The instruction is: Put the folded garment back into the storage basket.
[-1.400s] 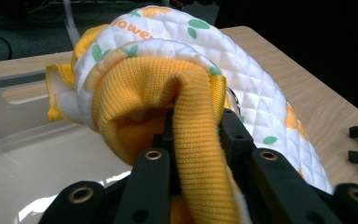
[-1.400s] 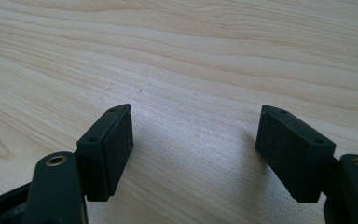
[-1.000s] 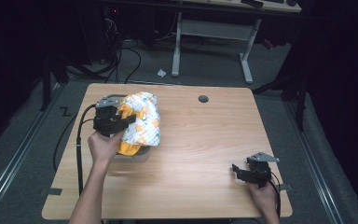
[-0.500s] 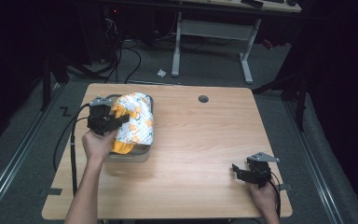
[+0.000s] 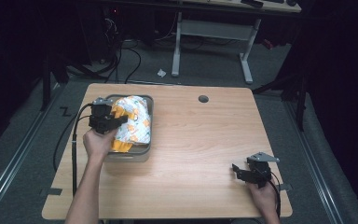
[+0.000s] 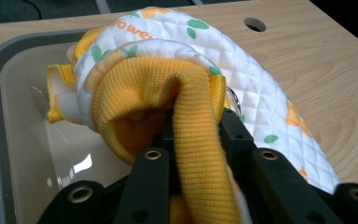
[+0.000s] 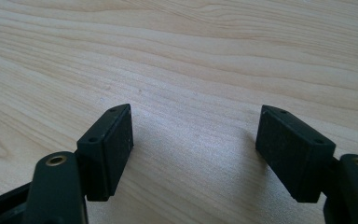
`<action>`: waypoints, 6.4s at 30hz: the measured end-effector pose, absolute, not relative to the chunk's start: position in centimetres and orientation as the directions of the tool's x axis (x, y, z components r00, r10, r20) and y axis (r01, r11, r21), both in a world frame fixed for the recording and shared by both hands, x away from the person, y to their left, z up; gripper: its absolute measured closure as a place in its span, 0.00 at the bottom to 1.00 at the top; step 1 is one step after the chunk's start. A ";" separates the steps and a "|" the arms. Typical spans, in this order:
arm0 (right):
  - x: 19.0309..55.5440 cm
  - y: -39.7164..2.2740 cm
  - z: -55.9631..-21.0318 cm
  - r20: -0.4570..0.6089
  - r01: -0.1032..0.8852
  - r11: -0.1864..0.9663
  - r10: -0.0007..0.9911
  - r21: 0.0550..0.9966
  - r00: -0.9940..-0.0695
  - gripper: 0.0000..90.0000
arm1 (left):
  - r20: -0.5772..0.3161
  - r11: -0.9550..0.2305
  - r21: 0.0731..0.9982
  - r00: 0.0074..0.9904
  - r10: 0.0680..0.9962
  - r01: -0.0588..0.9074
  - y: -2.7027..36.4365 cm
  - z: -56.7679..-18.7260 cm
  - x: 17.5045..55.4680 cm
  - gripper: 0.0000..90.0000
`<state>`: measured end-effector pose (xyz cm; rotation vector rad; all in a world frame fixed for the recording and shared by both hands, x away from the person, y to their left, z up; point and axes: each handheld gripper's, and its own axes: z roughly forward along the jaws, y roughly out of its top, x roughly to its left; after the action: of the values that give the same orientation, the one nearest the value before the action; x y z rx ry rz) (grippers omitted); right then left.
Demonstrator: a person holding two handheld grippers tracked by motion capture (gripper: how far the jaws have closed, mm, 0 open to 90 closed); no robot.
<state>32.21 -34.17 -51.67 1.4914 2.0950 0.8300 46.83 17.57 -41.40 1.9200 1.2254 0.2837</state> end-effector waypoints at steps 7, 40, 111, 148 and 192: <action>32.2 -34.2 -51.7 -0.007 0.685 0.240 0.946 0.688 -0.324 0.31 | -0.205 -0.219 0.707 0.492 0.846 0.672 17.2 -42.6 47.6 0.84; 32.2 -34.2 -51.7 -0.006 0.686 0.237 0.947 0.688 -0.321 0.31 | -0.129 -0.198 0.752 0.436 0.891 0.629 15.4 -41.2 46.3 0.46; 32.2 -34.2 -51.7 -0.006 0.686 0.237 0.947 0.688 -0.321 0.31 | -0.217 -0.162 0.859 0.632 0.744 0.486 9.0 -40.4 37.9 0.39; 32.2 -34.2 -51.7 -0.008 0.685 0.239 0.947 0.688 -0.322 0.31 | -0.242 -0.207 0.841 0.690 0.682 0.500 4.5 -42.5 36.9 0.39; 32.2 -34.2 -51.7 -0.008 0.685 0.239 0.947 0.688 -0.323 0.31 | -0.189 -0.315 0.787 0.694 0.695 0.530 1.3 -47.7 35.2 0.39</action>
<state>32.19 -34.17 -51.67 1.4931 2.0930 0.8281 35.20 1.34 -47.67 1.9965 0.9426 0.2299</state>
